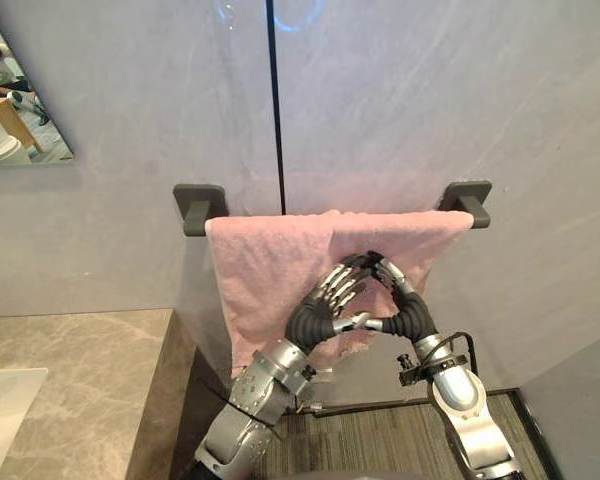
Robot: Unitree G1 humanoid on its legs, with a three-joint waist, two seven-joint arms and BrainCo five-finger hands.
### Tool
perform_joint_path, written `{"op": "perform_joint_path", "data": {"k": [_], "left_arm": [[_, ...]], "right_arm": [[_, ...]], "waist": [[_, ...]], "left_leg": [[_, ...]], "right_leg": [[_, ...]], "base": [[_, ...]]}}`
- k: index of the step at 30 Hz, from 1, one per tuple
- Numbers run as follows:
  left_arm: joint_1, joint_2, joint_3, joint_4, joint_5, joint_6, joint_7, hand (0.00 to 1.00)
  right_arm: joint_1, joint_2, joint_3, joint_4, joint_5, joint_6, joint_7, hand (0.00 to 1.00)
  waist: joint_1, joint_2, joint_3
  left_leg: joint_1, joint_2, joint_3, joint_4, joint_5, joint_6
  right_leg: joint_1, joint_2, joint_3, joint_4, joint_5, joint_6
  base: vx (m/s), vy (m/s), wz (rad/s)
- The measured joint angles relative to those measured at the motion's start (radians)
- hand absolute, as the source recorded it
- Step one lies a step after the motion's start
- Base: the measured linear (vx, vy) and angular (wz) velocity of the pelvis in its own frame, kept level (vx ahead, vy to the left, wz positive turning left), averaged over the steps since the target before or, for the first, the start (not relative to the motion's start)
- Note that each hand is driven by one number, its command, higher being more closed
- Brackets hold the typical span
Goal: Organize washtable
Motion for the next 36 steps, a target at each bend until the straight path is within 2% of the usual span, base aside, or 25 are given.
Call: {"op": "perform_joint_path", "data": {"k": [10,15,21,27,32,36], "left_arm": [[0.102,-0.043,0.166,0.017,0.023,0.005,0.024,0.00],[0.158,-0.087,0.235,0.001,0.043,0.005,0.041,0.00],[0.240,-0.125,0.308,-0.058,0.075,0.004,0.049,0.00],[0.320,-0.164,0.361,-0.057,0.118,-0.003,0.098,0.00],[0.339,-0.190,0.390,0.029,0.159,-0.004,0.113,0.00],[0.336,-0.194,0.393,0.126,0.198,-0.003,0.125,0.00]], "right_arm": [[0.045,0.091,-0.135,0.020,-0.071,0.034,-0.072,0.00],[0.108,0.132,-0.198,-0.026,-0.083,0.043,-0.084,0.00],[0.166,0.178,-0.237,-0.114,-0.082,0.045,-0.112,0.00],[0.254,0.214,-0.239,-0.147,-0.083,0.046,-0.148,0.00],[0.306,0.216,-0.234,-0.122,-0.118,0.055,-0.158,0.00],[0.306,0.214,-0.231,0.011,-0.141,0.058,-0.175,0.00]], "waist": [[0.006,-0.007,0.010],[0.024,-0.007,0.015],[0.030,-0.013,0.018],[0.034,-0.021,0.014],[0.037,-0.022,0.012],[0.051,-0.022,0.005]], "left_leg": [[-0.027,0.000,-0.005,-0.004,0.001,0.000],[-0.025,0.002,-0.001,-0.005,0.000,0.000],[-0.024,0.011,0.007,-0.002,-0.001,0.000],[-0.026,0.016,0.021,0.003,-0.004,0.001],[-0.027,0.019,0.019,0.009,-0.006,-0.003],[-0.041,0.020,0.020,0.015,-0.006,-0.003]], "right_leg": [[-0.016,0.000,-0.006,-0.008,0.000,0.000],[-0.015,0.000,-0.005,-0.008,0.000,0.000],[-0.015,0.000,-0.005,-0.001,-0.001,0.000],[-0.016,-0.006,-0.013,0.010,-0.006,-0.002],[-0.017,-0.007,-0.024,0.025,-0.016,-0.002],[-0.031,-0.007,-0.025,0.031,-0.016,-0.002]], "base": [[0.00,0.000,0.00],[0.00,0.000,0.00],[-0.05,-0.028,-0.02],[-0.04,-0.010,-0.01],[-0.02,-0.009,0.04],[0.00,0.000,0.00]]}}
